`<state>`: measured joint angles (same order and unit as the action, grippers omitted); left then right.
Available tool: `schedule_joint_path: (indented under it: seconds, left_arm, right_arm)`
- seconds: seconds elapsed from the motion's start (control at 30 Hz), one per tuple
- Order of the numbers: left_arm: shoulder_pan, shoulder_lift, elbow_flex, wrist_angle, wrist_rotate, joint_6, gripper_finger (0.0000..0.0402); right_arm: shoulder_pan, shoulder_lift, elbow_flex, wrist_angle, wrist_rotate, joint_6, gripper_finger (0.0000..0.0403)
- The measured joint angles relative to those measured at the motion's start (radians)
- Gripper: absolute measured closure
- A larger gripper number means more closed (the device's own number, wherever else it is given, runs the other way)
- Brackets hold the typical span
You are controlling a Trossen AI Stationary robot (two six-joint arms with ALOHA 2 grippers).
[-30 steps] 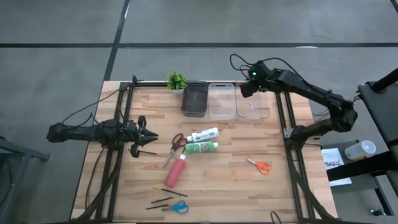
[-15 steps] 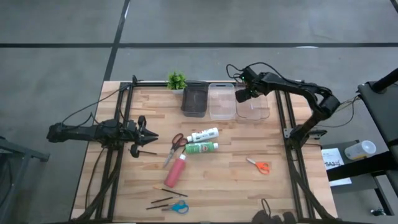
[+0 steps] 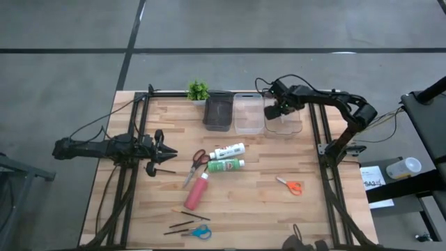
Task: Pick & Place Paint Supplies
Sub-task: Put the orange paint bottle into the transparent bin, then put the green paint bottle into the transparent bin
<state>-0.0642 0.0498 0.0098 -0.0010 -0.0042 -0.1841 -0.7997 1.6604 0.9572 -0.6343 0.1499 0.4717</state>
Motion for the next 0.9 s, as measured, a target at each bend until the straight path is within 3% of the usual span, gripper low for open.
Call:
schedule_joint_path:
  seconds: [0.5, 0.9]
  left_arm:
    - [0.0, 0.0, 0.0, 0.0, 0.0, 0.0, 0.0325]
    - [0.0, 0.0, 0.0, 0.0, 0.0, 0.0, 0.0325]
  right_arm:
    - [0.0, -0.001, -0.018, 0.017, 0.007, 0.0, 0.0124]
    - [0.001, -0.002, -0.017, 0.008, 0.007, -0.002, 0.0098]
